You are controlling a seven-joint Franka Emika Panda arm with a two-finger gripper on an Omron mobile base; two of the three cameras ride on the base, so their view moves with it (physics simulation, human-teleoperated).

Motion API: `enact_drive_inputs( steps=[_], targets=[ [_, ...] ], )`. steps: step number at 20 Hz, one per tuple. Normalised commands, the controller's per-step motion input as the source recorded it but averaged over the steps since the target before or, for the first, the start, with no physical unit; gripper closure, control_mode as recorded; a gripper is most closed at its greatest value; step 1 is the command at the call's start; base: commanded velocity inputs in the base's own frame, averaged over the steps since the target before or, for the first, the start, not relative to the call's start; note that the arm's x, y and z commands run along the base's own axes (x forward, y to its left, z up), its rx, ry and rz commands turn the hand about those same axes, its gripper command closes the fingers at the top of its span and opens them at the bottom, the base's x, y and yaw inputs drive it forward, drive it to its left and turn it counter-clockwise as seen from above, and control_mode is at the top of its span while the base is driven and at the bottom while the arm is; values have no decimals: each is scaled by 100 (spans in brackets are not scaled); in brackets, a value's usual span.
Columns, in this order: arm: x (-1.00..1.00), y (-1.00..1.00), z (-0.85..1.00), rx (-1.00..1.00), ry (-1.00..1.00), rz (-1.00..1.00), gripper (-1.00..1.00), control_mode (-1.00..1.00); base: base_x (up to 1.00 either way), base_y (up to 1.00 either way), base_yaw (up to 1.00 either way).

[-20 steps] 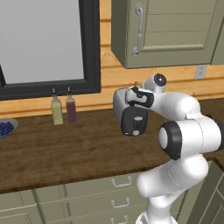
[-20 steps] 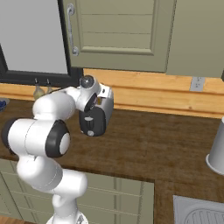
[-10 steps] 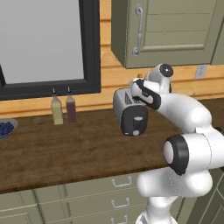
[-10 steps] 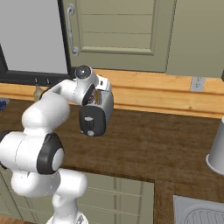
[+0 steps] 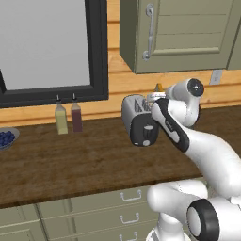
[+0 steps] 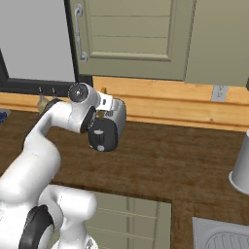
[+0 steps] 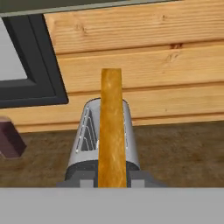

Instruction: Start the toaster. Once the lever pops up, take the bread to the plate on the dining counter.

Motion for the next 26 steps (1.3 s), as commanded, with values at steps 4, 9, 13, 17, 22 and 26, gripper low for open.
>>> enact_drive_inputs(
  steps=[4, 9, 13, 17, 22, 26],
  targets=[
    [-97, 0, 51, -1, 0, 0, 100, -100, 0, 0, 0],
    [-65, 0, 30, 0, -1, 0, 100, -100, 0, 0, 0],
    [-37, 12, 0, -1, 0, 0, 100, -100, 0, 0, 0],
    [-22, 4, 0, -1, 0, 0, 100, 100, -74, 11, 9],
    [0, 0, 0, 0, 0, 0, 100, 100, -89, 48, 39],
    [0, 0, 0, 0, 0, 0, 100, 100, -51, 66, 70]
  ],
)
